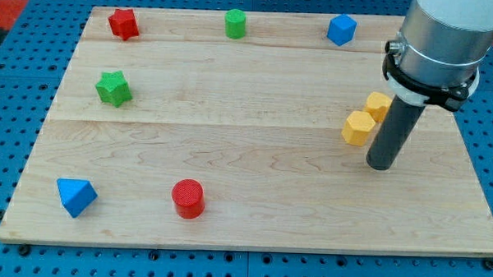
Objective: Drag the red circle above to the yellow hexagon
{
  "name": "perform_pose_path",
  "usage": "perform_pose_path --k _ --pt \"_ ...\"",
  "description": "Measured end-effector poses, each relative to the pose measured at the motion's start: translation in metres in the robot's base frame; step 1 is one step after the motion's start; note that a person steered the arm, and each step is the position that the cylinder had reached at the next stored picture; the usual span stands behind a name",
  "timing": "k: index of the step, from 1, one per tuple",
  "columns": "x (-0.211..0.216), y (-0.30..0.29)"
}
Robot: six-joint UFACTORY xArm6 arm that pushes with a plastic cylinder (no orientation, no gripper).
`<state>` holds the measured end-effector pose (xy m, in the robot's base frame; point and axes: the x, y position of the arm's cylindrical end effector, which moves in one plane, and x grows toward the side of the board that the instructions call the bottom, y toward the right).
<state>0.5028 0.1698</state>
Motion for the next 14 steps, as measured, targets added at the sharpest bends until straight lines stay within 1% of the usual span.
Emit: perform_pose_path --k 1,2,3,4,5,6,7,8,9,10,11,12,13,14 --pt "-0.033 -0.001" --pt "-0.041 0.005" --pt "0.033 -0.01" --pt "0.078 -0.108" --pt "0.087 -0.236" --pt "0.087 -0.276" --pt "0.054 -0.274" --pt "0.044 -0.294" --pt "0.044 -0.316" --pt "0.014 -0.332" --pt "-0.012 -0.364" --pt "-0.028 -0.385" --pt "-0.057 -0.352" --pt "-0.062 -0.268"
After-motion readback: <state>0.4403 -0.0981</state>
